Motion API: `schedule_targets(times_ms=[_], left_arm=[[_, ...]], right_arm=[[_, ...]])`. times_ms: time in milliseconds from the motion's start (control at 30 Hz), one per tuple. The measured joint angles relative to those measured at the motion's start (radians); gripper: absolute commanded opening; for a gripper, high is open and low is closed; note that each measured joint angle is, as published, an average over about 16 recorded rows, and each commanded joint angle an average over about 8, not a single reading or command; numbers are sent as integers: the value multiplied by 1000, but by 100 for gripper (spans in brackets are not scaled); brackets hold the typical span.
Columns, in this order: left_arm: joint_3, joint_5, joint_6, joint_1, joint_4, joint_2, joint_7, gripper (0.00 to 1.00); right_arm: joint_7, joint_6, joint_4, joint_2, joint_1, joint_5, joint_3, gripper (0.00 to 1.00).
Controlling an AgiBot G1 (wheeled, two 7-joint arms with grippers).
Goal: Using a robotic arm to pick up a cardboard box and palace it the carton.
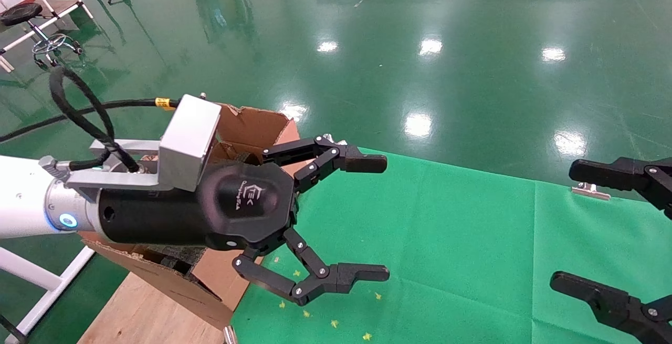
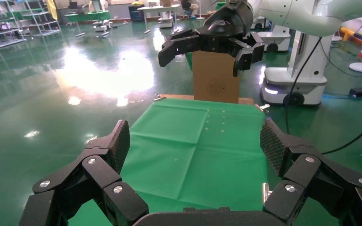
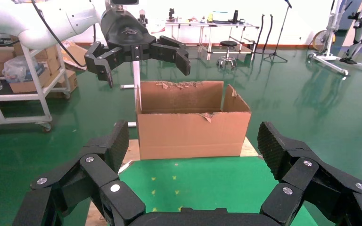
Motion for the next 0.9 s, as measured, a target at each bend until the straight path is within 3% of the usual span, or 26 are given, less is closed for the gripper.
schedule_targets(times_ms=[900], left_arm=[[0,0,0,0,0,0,0,100]], right_arm=[[0,0,0,0,0,0,0,100]])
